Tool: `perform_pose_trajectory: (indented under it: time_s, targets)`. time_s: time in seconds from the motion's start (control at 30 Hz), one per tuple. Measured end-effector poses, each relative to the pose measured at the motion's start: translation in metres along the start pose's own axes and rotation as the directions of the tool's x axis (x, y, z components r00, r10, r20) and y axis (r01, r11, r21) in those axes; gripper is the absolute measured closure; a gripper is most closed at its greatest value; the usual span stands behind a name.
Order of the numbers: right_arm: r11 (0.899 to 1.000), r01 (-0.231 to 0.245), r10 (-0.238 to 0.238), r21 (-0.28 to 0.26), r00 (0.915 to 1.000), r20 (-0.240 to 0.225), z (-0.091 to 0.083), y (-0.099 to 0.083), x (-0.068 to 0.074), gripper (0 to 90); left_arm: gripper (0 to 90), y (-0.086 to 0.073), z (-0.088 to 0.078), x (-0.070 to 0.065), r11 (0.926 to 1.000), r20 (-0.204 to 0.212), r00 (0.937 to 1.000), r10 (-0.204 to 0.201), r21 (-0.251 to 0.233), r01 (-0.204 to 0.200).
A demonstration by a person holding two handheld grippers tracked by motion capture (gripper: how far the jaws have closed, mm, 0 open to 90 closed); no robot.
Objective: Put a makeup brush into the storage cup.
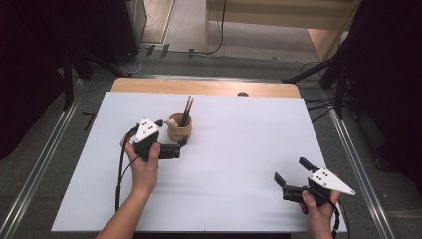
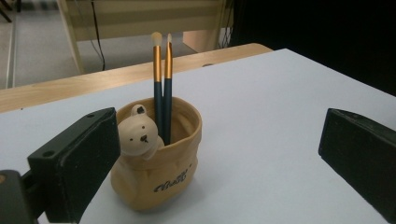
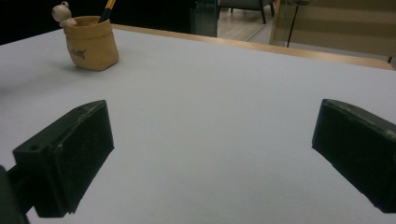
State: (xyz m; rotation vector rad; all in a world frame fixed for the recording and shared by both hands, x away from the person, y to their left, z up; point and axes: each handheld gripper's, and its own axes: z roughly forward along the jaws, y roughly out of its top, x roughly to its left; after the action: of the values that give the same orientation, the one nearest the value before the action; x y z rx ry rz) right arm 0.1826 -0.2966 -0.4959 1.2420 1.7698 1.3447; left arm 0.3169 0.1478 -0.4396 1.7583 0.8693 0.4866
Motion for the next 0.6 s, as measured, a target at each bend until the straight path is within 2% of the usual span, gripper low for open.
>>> perform_pose_trajectory:
  time_s: [0.3,0.6]
  targets:
    - [1.000,0.006,-0.006,0.000,1.0000,0.002,0.000,0.000,0.000,0.0,0.0,-0.014,-0.018,0.004,1.0000,0.008,0.9999,-0.007,0.007,0.007]
    - [1.000,0.006,-0.006,0.007,1.0000,0.001,0.001,-0.001,0.001,0.0,0.0,-0.026,-0.035,0.007,1.0000,-0.002,1.0000,-0.006,-0.003,0.006]
